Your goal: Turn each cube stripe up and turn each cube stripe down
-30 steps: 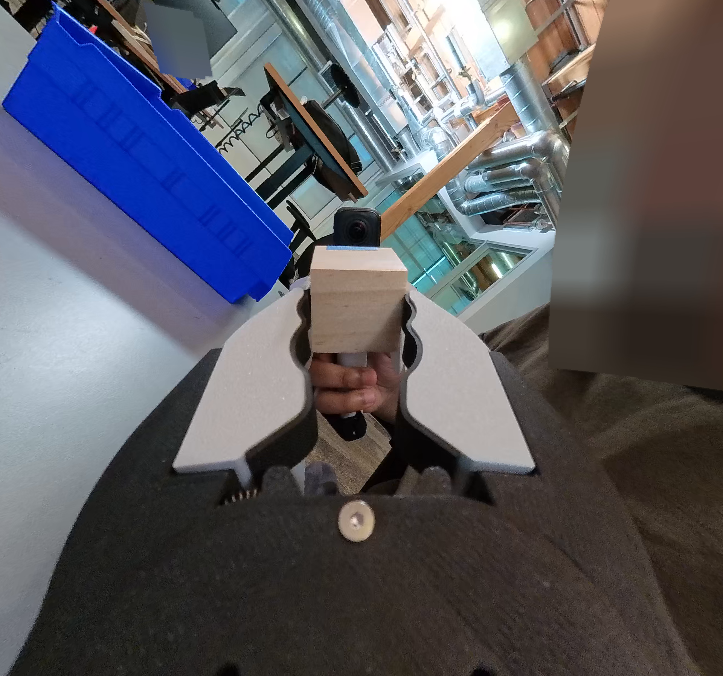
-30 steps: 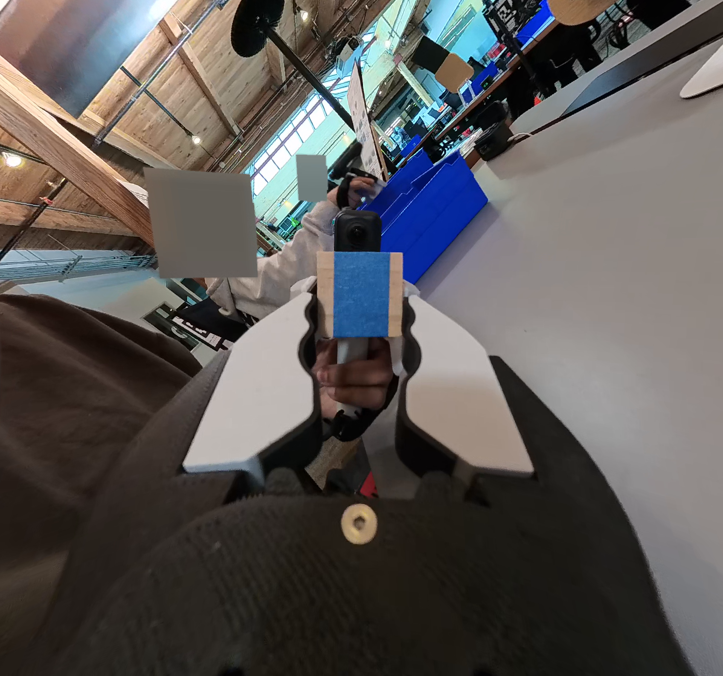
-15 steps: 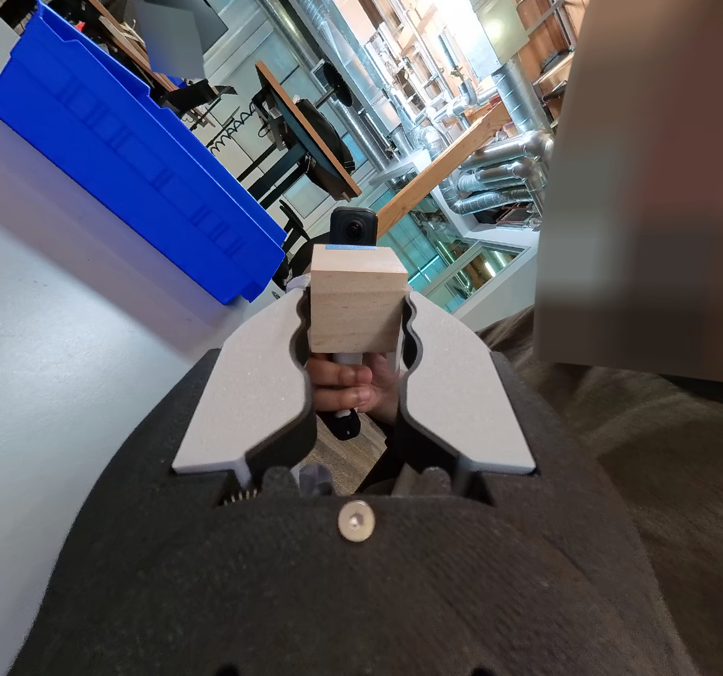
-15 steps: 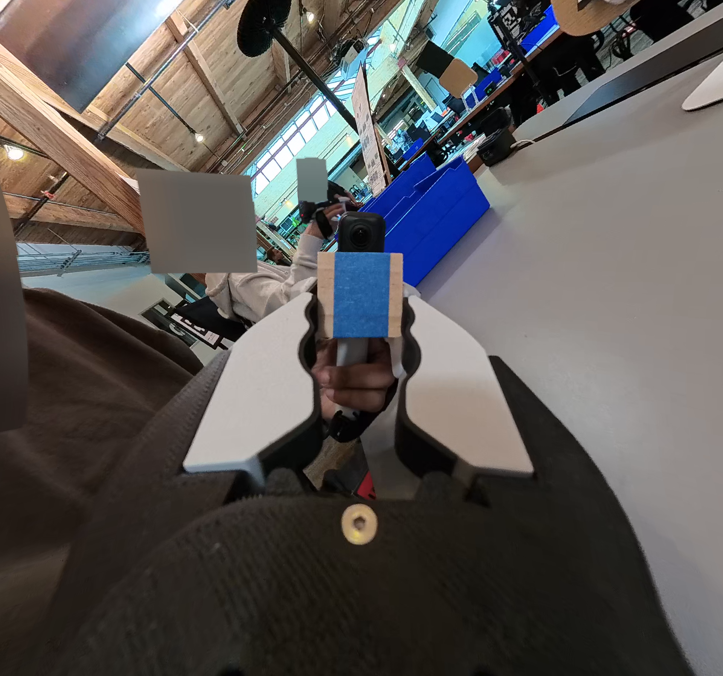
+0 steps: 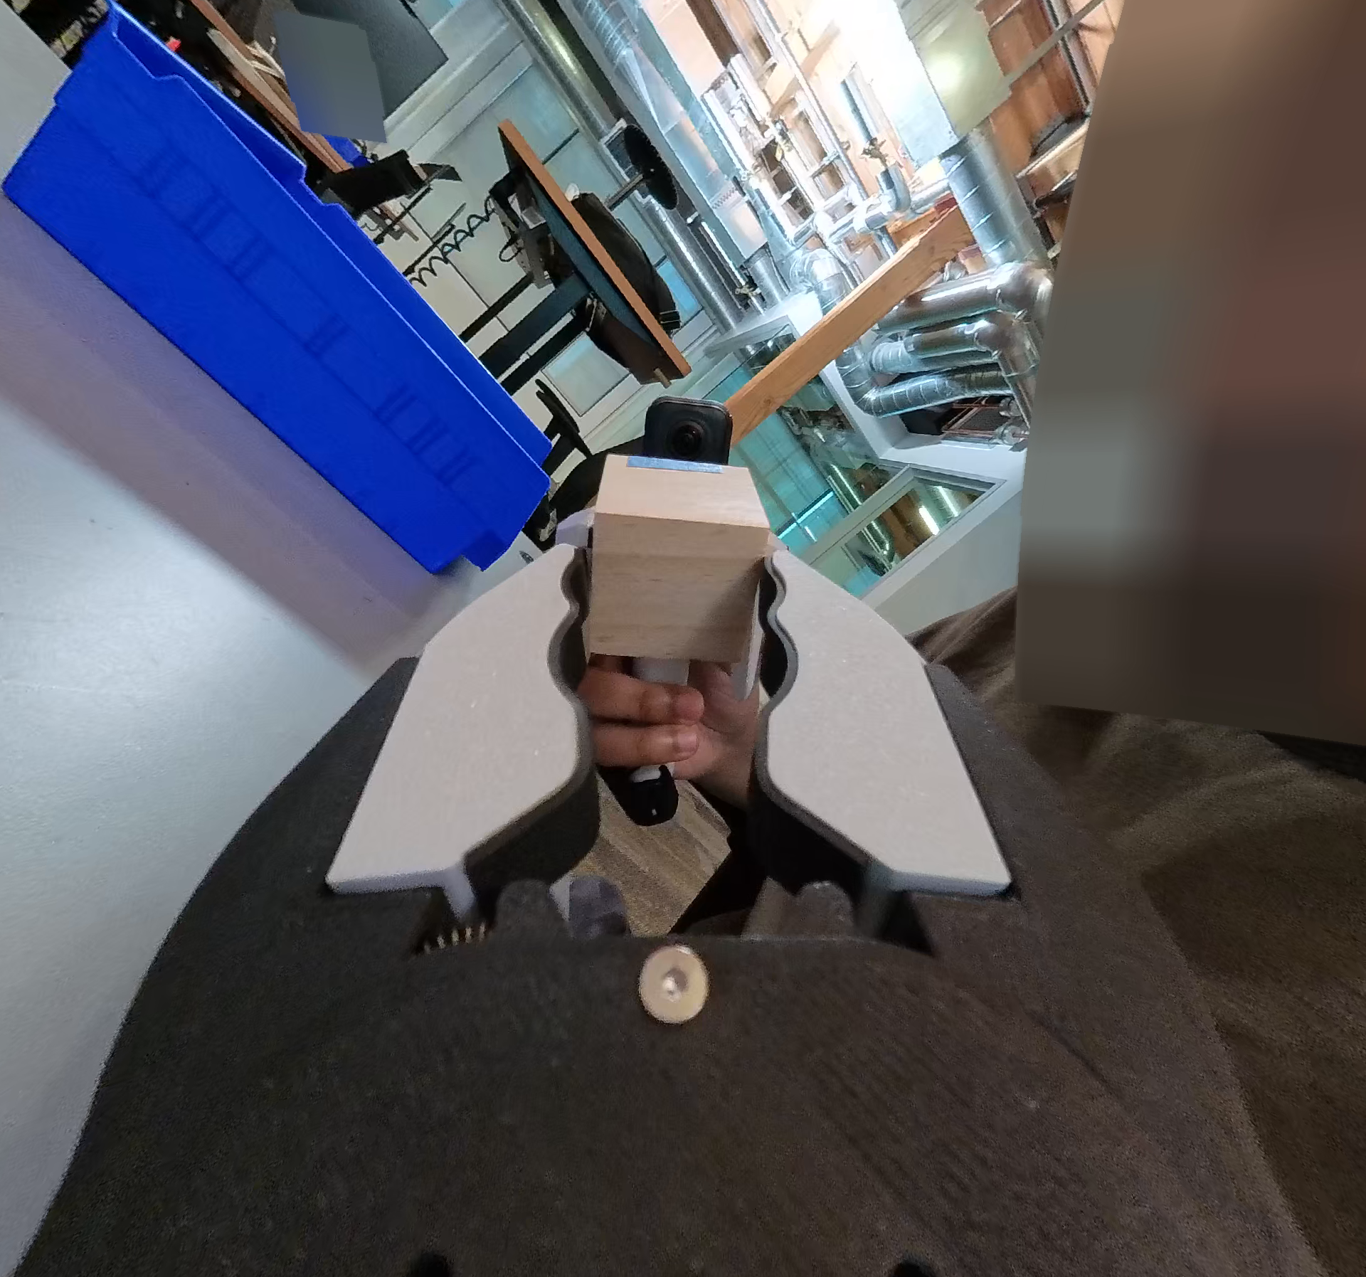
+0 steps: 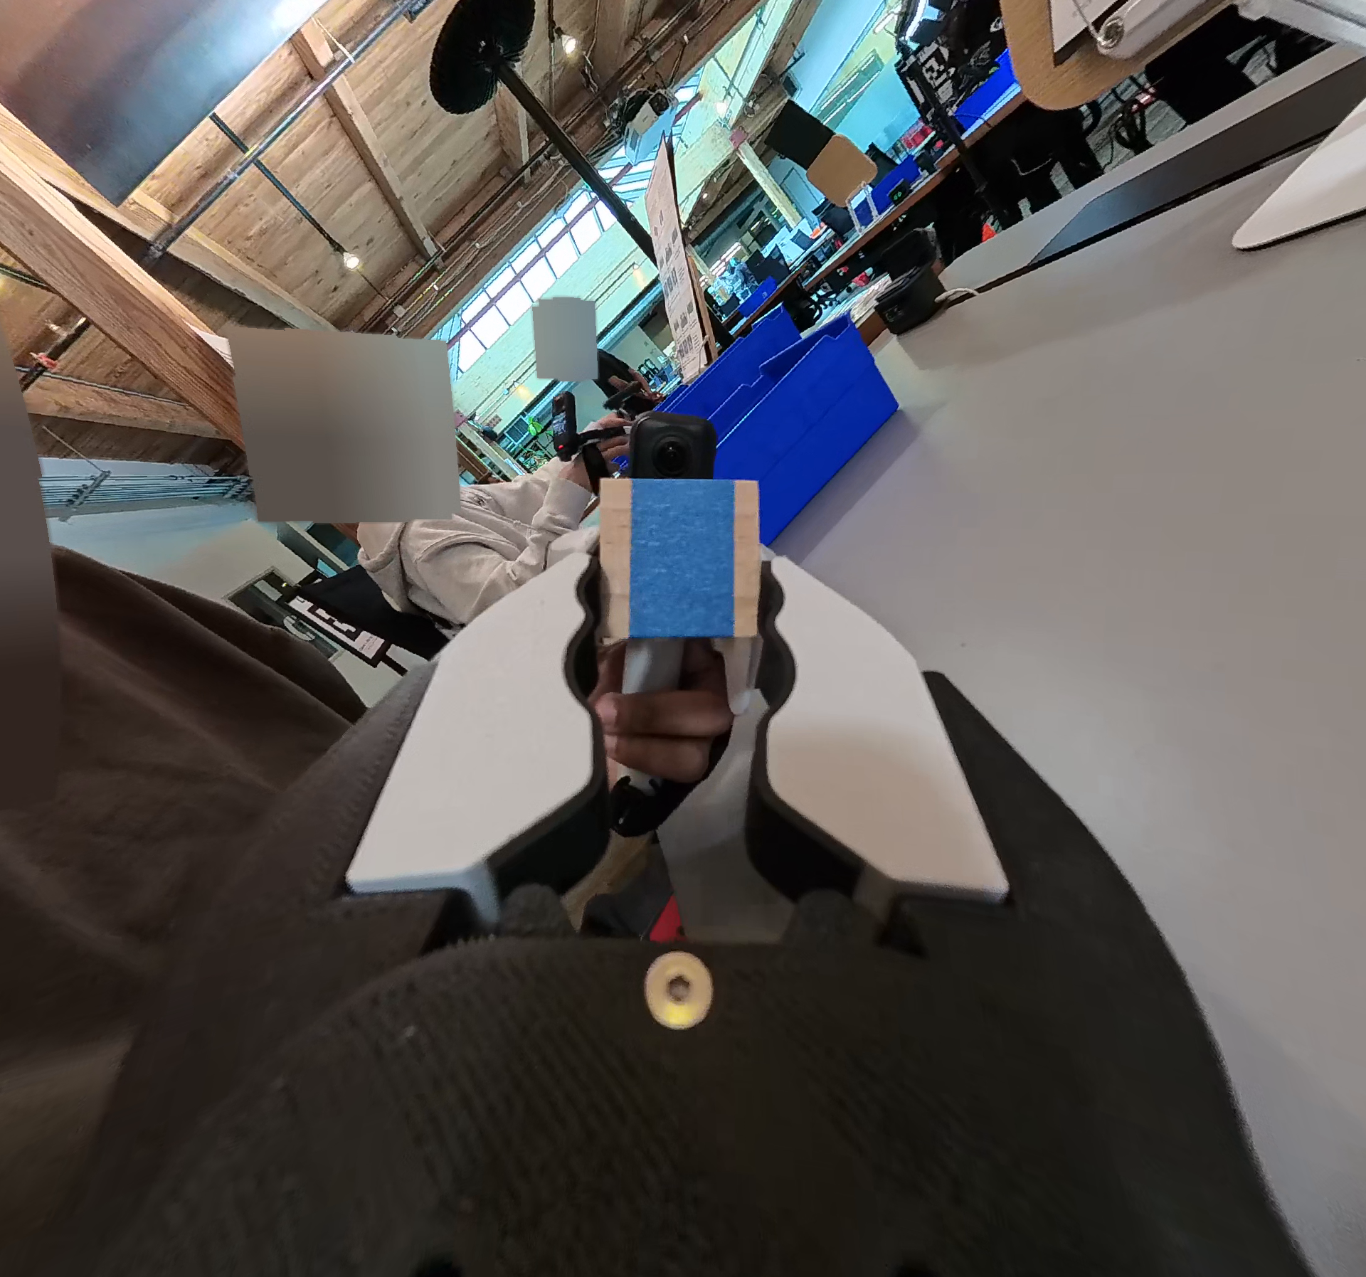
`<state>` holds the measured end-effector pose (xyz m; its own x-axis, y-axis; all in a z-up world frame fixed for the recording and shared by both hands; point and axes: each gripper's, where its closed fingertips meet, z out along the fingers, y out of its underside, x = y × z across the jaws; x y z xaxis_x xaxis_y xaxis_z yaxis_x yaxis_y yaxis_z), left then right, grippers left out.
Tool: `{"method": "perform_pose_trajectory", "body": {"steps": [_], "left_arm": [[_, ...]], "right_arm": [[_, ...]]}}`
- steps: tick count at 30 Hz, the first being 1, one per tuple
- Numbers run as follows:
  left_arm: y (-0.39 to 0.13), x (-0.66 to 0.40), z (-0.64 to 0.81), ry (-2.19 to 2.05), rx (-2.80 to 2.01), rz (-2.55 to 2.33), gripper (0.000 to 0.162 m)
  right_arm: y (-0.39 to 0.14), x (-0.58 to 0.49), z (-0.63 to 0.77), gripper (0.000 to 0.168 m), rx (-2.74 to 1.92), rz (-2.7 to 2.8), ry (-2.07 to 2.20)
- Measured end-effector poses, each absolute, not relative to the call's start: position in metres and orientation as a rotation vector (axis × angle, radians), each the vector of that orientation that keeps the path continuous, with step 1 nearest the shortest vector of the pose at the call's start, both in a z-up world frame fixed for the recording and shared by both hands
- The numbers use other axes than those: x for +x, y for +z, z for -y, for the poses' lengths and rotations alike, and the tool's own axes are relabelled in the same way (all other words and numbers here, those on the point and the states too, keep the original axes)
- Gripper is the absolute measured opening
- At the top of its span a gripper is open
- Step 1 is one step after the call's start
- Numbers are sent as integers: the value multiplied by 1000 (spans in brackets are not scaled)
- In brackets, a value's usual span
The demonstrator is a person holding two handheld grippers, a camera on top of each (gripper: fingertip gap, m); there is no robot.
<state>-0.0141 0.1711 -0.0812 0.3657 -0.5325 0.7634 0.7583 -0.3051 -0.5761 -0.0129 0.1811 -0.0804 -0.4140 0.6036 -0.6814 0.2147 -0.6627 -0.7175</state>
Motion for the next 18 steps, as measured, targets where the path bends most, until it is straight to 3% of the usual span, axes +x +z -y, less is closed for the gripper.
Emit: {"method": "perform_pose_trajectory", "body": {"steps": [18], "left_arm": [[-93,-16,-170,-1210,-1471,177,41]], "right_arm": [[-87,-14,-182,41,-1538,1181,2066]]}}
